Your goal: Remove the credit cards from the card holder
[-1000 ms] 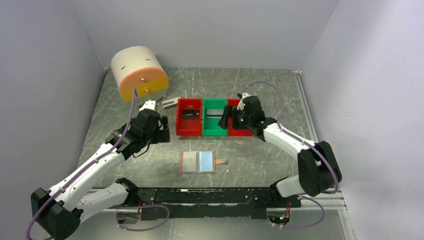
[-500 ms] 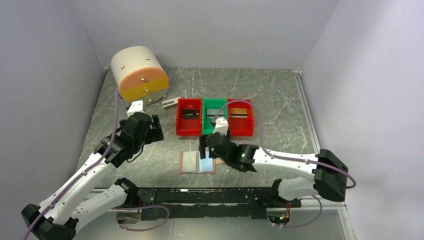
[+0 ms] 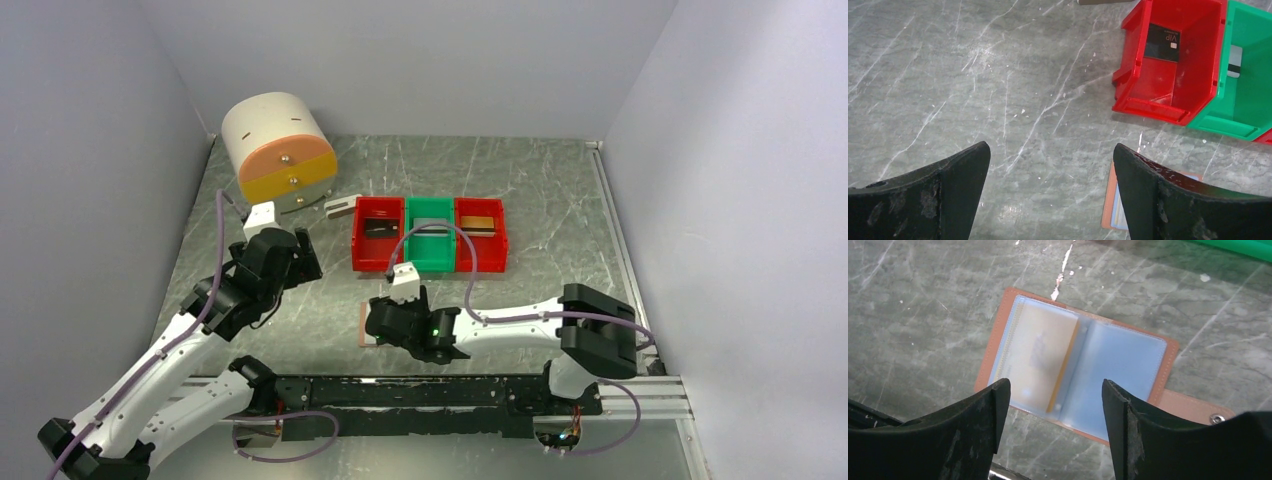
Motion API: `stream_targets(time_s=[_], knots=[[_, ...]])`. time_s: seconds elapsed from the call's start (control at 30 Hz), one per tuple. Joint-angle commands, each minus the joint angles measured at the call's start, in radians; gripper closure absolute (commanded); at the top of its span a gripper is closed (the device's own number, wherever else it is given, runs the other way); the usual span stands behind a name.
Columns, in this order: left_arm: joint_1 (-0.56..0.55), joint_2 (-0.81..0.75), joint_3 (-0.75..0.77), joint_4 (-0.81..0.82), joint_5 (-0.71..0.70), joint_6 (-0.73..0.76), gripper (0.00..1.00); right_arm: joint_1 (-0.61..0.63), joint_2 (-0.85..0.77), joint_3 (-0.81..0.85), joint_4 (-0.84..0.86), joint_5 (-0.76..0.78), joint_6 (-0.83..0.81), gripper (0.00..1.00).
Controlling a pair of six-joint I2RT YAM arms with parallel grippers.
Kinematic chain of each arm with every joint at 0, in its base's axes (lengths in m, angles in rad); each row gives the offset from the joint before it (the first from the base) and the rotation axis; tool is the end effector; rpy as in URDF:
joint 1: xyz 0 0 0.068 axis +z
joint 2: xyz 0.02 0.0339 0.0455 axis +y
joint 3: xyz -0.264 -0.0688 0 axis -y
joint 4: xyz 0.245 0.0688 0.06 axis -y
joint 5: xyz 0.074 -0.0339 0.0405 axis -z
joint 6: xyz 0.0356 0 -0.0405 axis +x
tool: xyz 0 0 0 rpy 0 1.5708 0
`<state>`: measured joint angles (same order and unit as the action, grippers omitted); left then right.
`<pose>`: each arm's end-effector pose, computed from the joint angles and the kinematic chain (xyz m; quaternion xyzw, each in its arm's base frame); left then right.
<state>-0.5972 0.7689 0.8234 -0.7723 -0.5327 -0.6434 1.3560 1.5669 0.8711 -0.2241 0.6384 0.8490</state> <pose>0.1346 -0.0697 0.3015 -0.1291 0.8756 -0.0370 0.4640 0.0863 0.2960 0.1849 -0.1285 0.8961 0.1367 0.4023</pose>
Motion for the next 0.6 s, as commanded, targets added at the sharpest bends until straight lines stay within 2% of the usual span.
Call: stream_targets(time_s=[0.0,0.57], knots=[[0.008,-0.003,0.030,-0.021,-0.029,-0.011,0.02,0.005,0.058,0.053,0.034,-0.010,0.012,0.30],[0.007,-0.006,0.025,-0.021,-0.039,-0.014,0.02,0.003,0.244,0.195,-0.060,-0.003,0.029,0.37]])
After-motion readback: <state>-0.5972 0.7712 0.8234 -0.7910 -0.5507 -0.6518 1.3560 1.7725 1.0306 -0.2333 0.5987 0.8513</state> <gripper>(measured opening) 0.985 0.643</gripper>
